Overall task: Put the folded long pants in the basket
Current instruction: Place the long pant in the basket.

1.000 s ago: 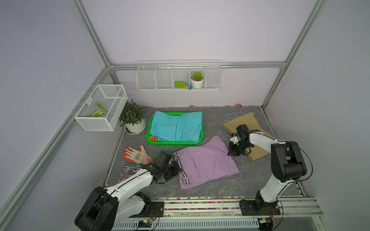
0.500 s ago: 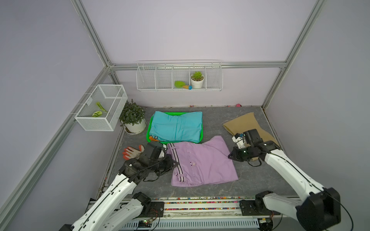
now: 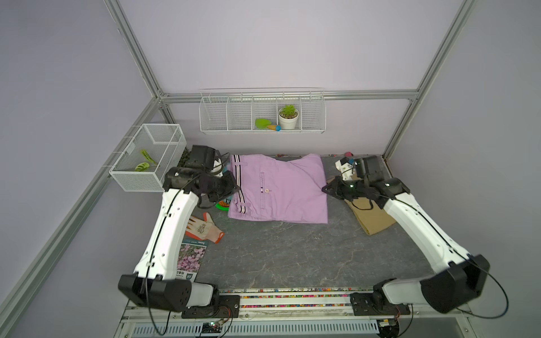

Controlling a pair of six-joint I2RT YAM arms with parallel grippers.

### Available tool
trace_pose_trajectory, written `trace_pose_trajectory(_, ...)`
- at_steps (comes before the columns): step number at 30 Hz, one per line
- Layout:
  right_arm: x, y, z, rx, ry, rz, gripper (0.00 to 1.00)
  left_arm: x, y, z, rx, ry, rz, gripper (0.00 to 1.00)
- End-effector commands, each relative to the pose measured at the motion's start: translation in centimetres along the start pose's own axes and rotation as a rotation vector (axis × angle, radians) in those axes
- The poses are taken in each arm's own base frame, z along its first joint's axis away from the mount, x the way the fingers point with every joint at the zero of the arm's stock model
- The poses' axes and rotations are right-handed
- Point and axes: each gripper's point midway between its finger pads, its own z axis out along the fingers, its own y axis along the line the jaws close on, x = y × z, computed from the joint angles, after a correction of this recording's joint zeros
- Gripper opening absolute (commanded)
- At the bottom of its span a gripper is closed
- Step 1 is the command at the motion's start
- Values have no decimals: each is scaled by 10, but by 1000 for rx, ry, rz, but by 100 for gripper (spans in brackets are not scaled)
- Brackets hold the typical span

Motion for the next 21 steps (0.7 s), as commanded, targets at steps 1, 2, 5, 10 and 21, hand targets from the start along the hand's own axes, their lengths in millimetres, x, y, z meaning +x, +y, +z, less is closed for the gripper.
trace_pose_trajectory(1, -39, -3, 32, 36, -70, 42, 0, -40, 45, 8, -188, -16, 21, 0)
trace_pose_trajectory(2, -45, -6, 45, 40, -56, 52, 0, -50, 53, 15, -216, -4, 8, 0)
trace_pose_trajectory(5, -55, -4, 80, 42, 29, 65, 0, -74, 77, 37, -258, 60, -55, 0)
trace_pose_trajectory(10, -57, 5, 124, 33, 84, 73, 0, -119, 101, 66, -264, 54, -74, 0)
trace_pose_trajectory(21, -48, -27, 175, 124, 129, 60, 0, -132, 139, 129, -174, 173, -173, 0)
